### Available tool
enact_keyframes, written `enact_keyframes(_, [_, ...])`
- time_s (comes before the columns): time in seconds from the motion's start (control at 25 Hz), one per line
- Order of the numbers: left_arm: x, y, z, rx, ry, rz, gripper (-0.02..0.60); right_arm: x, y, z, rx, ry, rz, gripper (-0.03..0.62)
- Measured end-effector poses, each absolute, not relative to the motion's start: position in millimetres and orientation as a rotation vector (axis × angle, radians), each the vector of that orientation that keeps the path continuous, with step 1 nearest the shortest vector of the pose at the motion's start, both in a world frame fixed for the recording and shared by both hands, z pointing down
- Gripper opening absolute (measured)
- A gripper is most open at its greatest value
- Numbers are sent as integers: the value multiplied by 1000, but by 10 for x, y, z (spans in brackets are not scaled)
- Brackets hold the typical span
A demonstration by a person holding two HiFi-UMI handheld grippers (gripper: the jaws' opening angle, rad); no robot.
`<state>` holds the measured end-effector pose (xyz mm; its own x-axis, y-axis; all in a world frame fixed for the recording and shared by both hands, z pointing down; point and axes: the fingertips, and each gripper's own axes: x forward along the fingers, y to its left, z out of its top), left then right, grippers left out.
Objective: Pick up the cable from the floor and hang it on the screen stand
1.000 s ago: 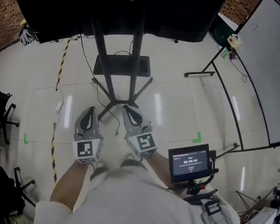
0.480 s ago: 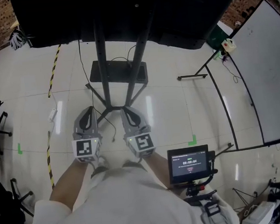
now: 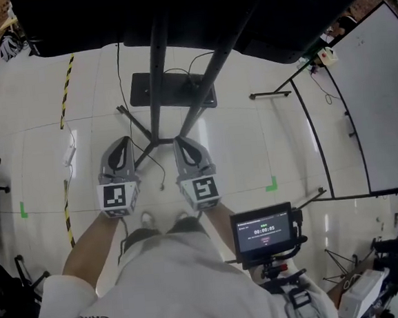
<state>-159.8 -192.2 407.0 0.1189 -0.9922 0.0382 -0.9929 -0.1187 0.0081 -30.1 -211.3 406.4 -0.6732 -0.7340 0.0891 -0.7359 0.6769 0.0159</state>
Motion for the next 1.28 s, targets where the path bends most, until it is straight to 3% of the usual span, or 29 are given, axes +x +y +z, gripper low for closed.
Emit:
enact_keyframes(0.6, [-1693,-2388,5018,2187,-2038,170,2,-366,-2619,5007,1113,-2701,116,14])
enact_keyframes(1.28, [-1970,-2701,8112,2086,-1976,325,2,-413,-2938,8069,1047,-2633,241,14])
